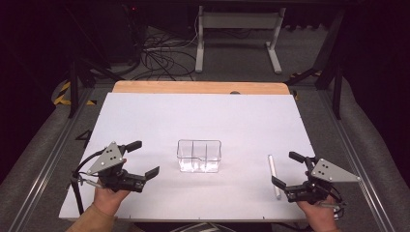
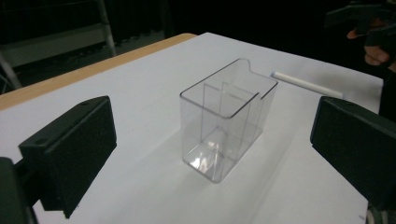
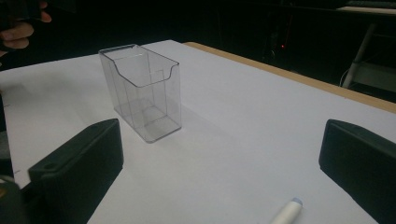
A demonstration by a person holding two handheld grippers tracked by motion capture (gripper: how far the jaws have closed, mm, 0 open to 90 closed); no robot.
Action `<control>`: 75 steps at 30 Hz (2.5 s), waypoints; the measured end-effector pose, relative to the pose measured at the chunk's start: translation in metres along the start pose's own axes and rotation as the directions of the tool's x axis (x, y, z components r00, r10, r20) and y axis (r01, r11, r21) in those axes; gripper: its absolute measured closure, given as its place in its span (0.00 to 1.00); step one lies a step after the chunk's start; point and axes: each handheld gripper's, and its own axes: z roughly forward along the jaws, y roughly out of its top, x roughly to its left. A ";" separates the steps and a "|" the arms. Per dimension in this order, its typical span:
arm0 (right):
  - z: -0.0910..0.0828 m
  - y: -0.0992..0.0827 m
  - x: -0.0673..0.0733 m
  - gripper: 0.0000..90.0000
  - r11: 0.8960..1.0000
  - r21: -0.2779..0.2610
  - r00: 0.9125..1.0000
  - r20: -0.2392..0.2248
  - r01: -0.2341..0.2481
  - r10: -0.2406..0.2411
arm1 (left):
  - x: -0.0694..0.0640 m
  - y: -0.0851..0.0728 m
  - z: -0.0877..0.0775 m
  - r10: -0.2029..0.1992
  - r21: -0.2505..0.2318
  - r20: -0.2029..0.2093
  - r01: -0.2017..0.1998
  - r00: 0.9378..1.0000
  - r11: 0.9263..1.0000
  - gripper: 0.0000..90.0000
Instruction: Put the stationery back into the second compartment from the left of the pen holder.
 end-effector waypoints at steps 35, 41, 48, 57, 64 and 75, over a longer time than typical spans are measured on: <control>0.008 0.026 0.012 0.14 0.980 0.151 0.982 0.157 -0.126 0.102 | -0.006 -0.038 -0.012 -0.062 -0.051 -0.103 0.057 0.993 0.997 0.02; 0.017 0.033 0.010 0.07 0.957 0.207 0.957 0.249 -0.204 0.150 | -0.007 -0.037 -0.013 -0.048 -0.041 -0.120 0.043 0.992 0.998 0.02; 0.027 0.037 0.004 0.02 0.910 0.301 0.934 0.303 -0.285 0.192 | -0.007 -0.037 -0.013 -0.044 -0.046 -0.120 0.038 0.992 0.998 0.03; 0.038 0.037 0.005 0.09 0.876 0.417 0.916 0.395 -0.243 0.066 | -0.008 -0.037 -0.013 -0.038 -0.042 -0.127 0.033 0.991 0.999 0.03; 0.040 0.036 0.005 0.25 0.861 0.454 0.917 0.396 -0.228 0.034 | -0.008 -0.038 -0.012 -0.046 -0.042 -0.125 0.041 0.991 0.998 0.03; 0.052 0.032 -0.001 0.40 0.740 0.540 0.877 0.459 -0.400 0.140 | -0.011 -0.037 -0.010 -0.019 -0.028 -0.123 0.016 0.992 0.999 0.03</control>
